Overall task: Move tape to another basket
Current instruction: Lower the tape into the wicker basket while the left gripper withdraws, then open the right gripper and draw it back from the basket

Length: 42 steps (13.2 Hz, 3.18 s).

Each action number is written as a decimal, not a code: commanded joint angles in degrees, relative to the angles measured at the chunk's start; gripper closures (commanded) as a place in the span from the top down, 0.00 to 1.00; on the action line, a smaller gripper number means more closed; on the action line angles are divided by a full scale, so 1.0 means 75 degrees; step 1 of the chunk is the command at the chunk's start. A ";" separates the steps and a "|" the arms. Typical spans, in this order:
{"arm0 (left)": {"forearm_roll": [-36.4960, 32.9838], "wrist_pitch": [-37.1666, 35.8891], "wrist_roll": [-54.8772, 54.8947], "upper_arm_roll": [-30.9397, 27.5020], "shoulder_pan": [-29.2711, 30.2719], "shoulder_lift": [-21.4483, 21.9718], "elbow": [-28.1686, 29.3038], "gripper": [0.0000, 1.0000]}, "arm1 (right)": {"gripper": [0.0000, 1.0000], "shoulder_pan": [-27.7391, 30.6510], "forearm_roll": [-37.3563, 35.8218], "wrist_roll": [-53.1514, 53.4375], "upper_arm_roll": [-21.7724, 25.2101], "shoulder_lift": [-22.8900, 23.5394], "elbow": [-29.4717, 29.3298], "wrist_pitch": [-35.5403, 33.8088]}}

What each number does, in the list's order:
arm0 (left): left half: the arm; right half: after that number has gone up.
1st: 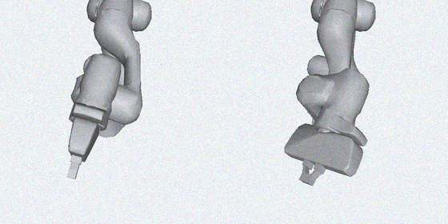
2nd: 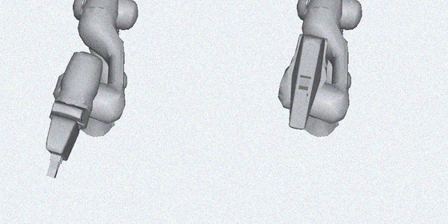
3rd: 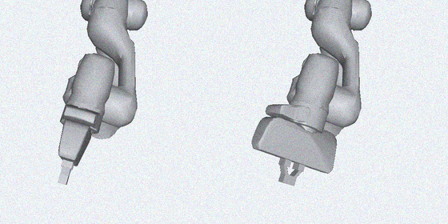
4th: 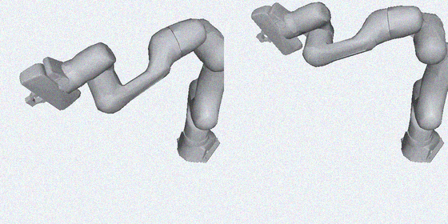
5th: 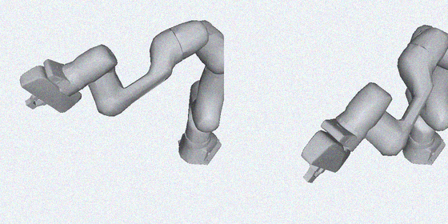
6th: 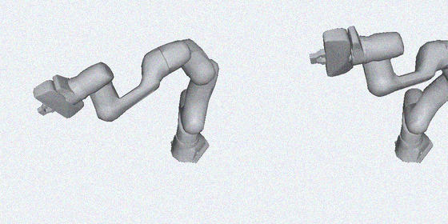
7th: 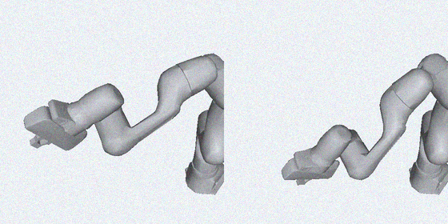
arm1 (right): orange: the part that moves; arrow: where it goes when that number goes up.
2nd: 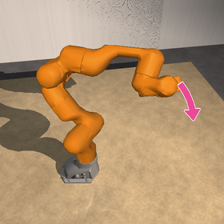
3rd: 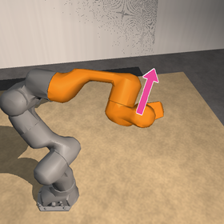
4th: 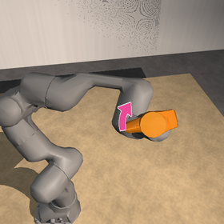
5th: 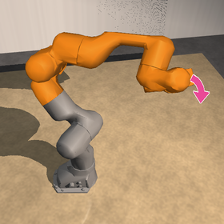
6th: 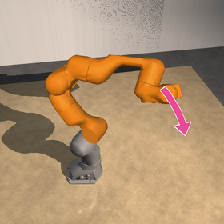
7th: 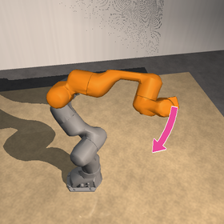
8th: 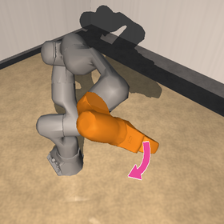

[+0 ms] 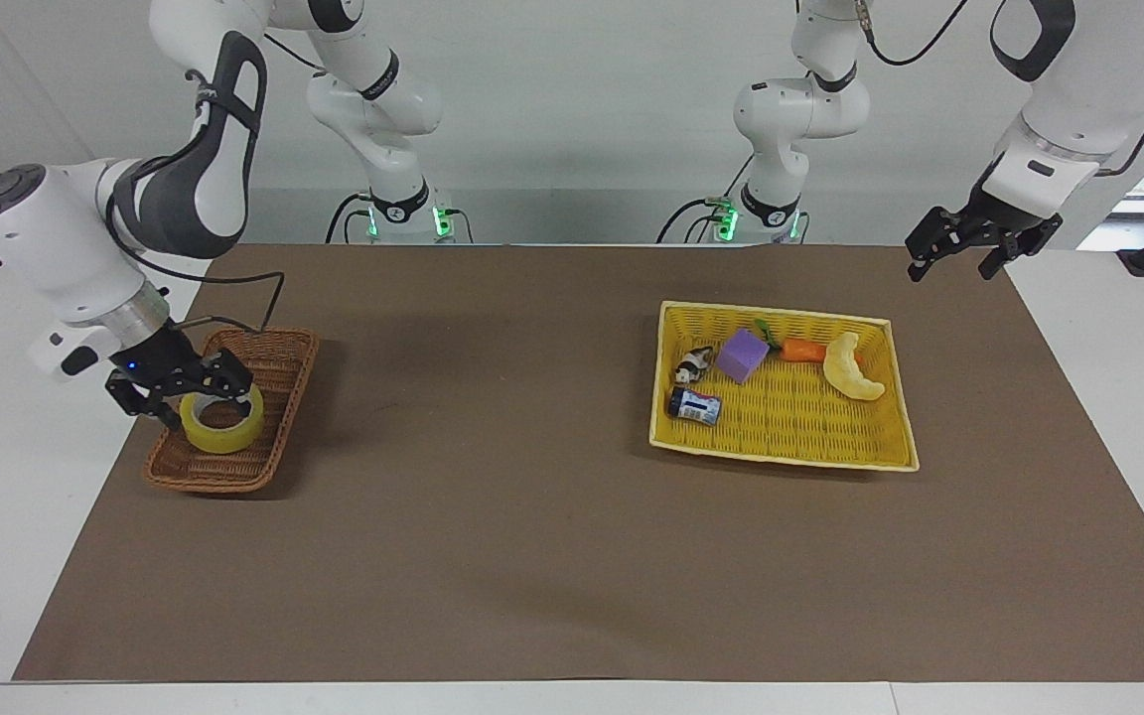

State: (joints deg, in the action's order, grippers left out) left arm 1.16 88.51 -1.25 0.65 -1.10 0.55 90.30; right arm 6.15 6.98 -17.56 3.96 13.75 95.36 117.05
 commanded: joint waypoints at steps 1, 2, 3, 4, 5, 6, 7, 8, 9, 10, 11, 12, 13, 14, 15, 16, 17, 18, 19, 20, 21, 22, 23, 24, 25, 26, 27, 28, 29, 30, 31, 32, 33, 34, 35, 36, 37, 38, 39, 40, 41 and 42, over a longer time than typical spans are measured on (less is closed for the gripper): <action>-0.0166 -0.0036 0.0247 -0.0063 -0.0147 -0.0074 -0.0215 1.00 | 1.00 -0.0536 -0.0753 0.1434 -0.0012 -0.0496 0.0152 -0.0160; -0.0166 -0.0047 0.0747 -0.0132 -0.0123 -0.0062 -0.0273 1.00 | 1.00 -0.0805 -0.0848 0.1903 -0.0001 -0.0625 0.0152 -0.0451; -0.0178 -0.0129 0.1193 -0.0145 -0.0077 0.0019 -0.0216 1.00 | 1.00 -0.1028 -0.0942 0.2442 -0.0012 -0.0789 0.0152 -0.0709; -0.0155 -0.0072 0.1221 -0.0133 0.0063 0.0090 -0.0181 1.00 | 1.00 -0.1286 -0.1024 0.2911 -0.0012 -0.0964 0.0152 -0.0944; -0.0154 -0.0071 0.1186 -0.0133 0.0111 0.0067 -0.0192 1.00 | 1.00 -0.1520 -0.1071 0.3299 -0.0012 -0.1094 0.0152 -0.1120; -0.0154 -0.0129 0.1186 -0.0145 0.0111 0.0078 -0.0180 1.00 | 1.00 -0.1708 -0.1072 0.3697 -0.0001 -0.1211 0.0141 -0.1284; -0.0154 -0.0118 0.1186 -0.0145 0.0100 0.0079 -0.0192 1.00 | 1.00 -0.1838 -0.1083 0.4049 -0.0001 -0.1351 0.0106 -0.1483; -0.0154 -0.0118 0.1186 -0.0145 0.0100 0.0079 -0.0180 1.00 | 1.00 -0.1886 -0.1107 0.4169 -0.0047 -0.1481 0.0048 -0.1671; -0.0154 -0.0118 0.1174 -0.0145 0.0088 0.0079 -0.0180 1.00 | 1.00 -0.1886 -0.1107 0.4170 -0.0059 -0.1679 -0.0057 -0.1870; -0.0154 -0.0118 0.1186 -0.0145 0.0100 0.0079 -0.0180 1.00 | 1.00 -0.1863 -0.1095 0.4170 -0.0071 -0.1785 -0.0325 -0.2313; -0.0154 -0.0118 0.1186 -0.0145 0.0100 0.0079 -0.0180 1.00 | 1.00 -0.1851 -0.1072 0.4170 -0.0059 -0.1798 -0.0734 -0.2874; -0.0154 -0.0118 0.1186 -0.0145 0.0100 0.0079 -0.0180 1.00 | 1.00 -0.1839 -0.1083 0.4170 -0.0048 -0.1787 -0.1109 -0.3367; -0.0154 -0.0118 0.1186 -0.0145 0.0100 0.0079 -0.0192 1.00 | 1.00 -0.1839 -0.1084 0.4170 -0.0047 -0.1798 -0.1368 -0.3755; -0.0154 -0.0118 0.1186 -0.0145 0.0100 0.0079 -0.0180 1.00 | 1.00 -0.1839 -0.1095 0.4170 -0.0059 -0.1810 -0.1522 -0.4072; -0.0154 -0.0118 0.1186 -0.0145 0.0100 0.0079 -0.0180 1.00 | 1.00 -0.1839 -0.1118 0.4170 -0.0071 -0.1903 -0.1616 -0.4365; -0.0154 -0.0118 0.1186 -0.0145 0.0100 0.0079 -0.0180 1.00 | 1.00 -0.1839 -0.1026 0.4147 -0.0094 -0.2031 -0.1617 -0.4426; -0.0154 -0.0118 0.1186 -0.0145 0.0100 0.0079 -0.0180 1.00 | 1.00 -0.1781 -0.0921 0.4088 -0.0071 -0.2218 -0.1478 -0.4450; -0.0154 -0.0118 0.1186 -0.0145 0.0100 0.0079 -0.0180 1.00 | 1.00 -0.1769 -0.0827 0.4076 -0.0048 -0.2290 -0.1337 -0.4450; -0.0154 -0.0118 0.1186 -0.0145 0.0100 0.0079 -0.0192 1.00 | 1.00 -0.1769 -0.0779 0.4099 -0.0071 -0.2453 -0.1150 -0.4647; -0.0154 -0.0130 0.1186 -0.0145 0.0100 0.0079 -0.0180 1.00 | 1.00 -0.1757 -0.0767 0.4076 -0.0059 -0.2466 -0.1114 -0.4638; -0.0154 -0.0118 0.1186 -0.0145 0.0100 0.0079 -0.0192 1.00 | 1.00 -0.1734 -0.0767 0.4053 0.0010 -0.2443 -0.1125 -0.4638; -0.0154 -0.0118 0.1186 -0.0145 0.0100 0.0079 -0.0180 1.00 | 1.00 -0.1734 -0.0825 0.3983 0.0023 -0.2466 -0.1090 -0.4614; -0.0154 -0.0118 0.1186 -0.0145 0.0100 0.0079 -0.0192 1.00 | 1.00 -0.1734 -0.0895 0.3797 0.0023 -0.2478 -0.1078 -0.4591; -0.0154 -0.0118 0.1186 -0.0145 0.0100 0.0079 -0.0180 1.00 | 1.00 -0.1734 -0.1000 0.3609 0.0011 -0.2455 -0.1136 -0.4591; -0.0154 -0.0130 0.1186 -0.0145 0.0100 0.0079 -0.0192 1.00 | 1.00 -0.1745 -0.1210 0.3526 -0.0024 -0.2466 -0.1171 -0.4591; -0.0154 -0.0118 0.1186 -0.0145 0.0100 0.0079 -0.0180 1.00 | 1.00 -0.1745 -0.1363 0.3456 -0.0036 -0.2455 -0.1195 -0.4591; -0.0154 -0.0118 0.1186 -0.0145 0.0100 0.0079 -0.0192 1.00 | 1.00 -0.1757 -0.1492 0.3292 -0.0047 -0.2454 -0.1207 -0.4591; -0.0154 -0.0118 0.1186 -0.0145 0.0100 0.0079 -0.0180 1.00 | 1.00 -0.1757 -0.1644 0.3210 -0.0071 -0.2454 -0.1207 -0.4591; -0.0154 -0.0118 0.1186 -0.0145 0.0100 0.0079 -0.0180 1.00 | 1.00 -0.1746 -0.1565 0.3232 -0.0071 -0.2431 -0.1219 -0.4637; -0.0154 -0.0118 0.1186 -0.0145 0.0100 0.0079 -0.0180 1.00 | 1.00 -0.1734 -0.1518 0.3255 -0.0013 -0.2443 -0.1277 -0.4614; -0.0154 -0.0118 0.1186 -0.0145 0.0100 0.0079 -0.0180 1.00 | 1.00 -0.1734 -0.1494 0.3267 -0.0012 -0.2454 -0.1300 -0.4695; -0.0154 -0.0118 0.1186 -0.0145 0.0100 0.0079 -0.0180 1.00 | 1.00 -0.1734 -0.1505 0.3267 -0.0024 -0.2501 -0.1301 -0.4754; -0.0154 -0.0118 0.1186 -0.0145 0.0100 0.0079 -0.0192 1.00 | 1.00 -0.1734 -0.1505 0.3267 -0.0012 -0.2513 -0.1301 -0.4824; -0.0154 -0.0118 0.1186 -0.0145 0.0100 0.0079 -0.0180 1.00 | 1.00 -0.1710 -0.1482 0.3221 0.0046 -0.2583 -0.1254 -0.4825; -0.0154 -0.0118 0.1186 -0.0145 0.0100 0.0079 -0.0192 1.00 | 1.00 -0.1617 -0.1169 0.3244 0.0116 -0.2607 -0.1242 -0.4814; -0.0154 -0.0130 0.1186 -0.0145 0.0100 0.0079 -0.0180 1.00 | 1.00 -0.1605 -0.1026 0.3256 0.0140 -0.2607 -0.1242 -0.4813; -0.0154 -0.0118 0.1186 -0.0145 0.0100 0.0079 -0.0192 1.00 | 1.00 -0.1605 -0.1025 0.3221 0.0140 -0.2607 -0.1254 -0.4813; -0.0154 -0.0130 0.1186 -0.0145 0.0100 0.0079 -0.0180 1.00 | 1.00 -0.1616 -0.1106 0.3197 0.0105 -0.2618 -0.1231 -0.4721; -0.0154 -0.0118 0.1186 -0.0145 0.0100 0.0079 -0.0180 1.00 | 1.00 -0.1605 -0.1049 0.3185 0.0093 -0.2630 -0.1219 -0.4708; -0.0154 -0.0118 0.1186 -0.0145 0.0100 0.0079 -0.0192 1.00 | 1.00 -0.1593 -0.1083 0.3139 0.0140 -0.2619 -0.1219 -0.4685; -0.0154 -0.0118 0.1186 -0.0145 0.0100 0.0079 -0.0192 1.00 | 1.00 -0.1581 -0.1176 0.2814 0.0163 -0.2642 -0.1172 -0.4696; -0.0154 -0.0118 0.1186 -0.0145 0.0100 0.0079 -0.0192 1.00 | 1.00 -0.1500 -0.1189 0.2462 0.0175 -0.2677 -0.1102 -0.4696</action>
State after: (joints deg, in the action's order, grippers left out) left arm 1.11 88.47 6.89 -0.39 -0.30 0.95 89.54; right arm -6.41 -2.32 5.30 5.16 -4.94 85.38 81.60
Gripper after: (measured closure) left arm 0.000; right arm 0.000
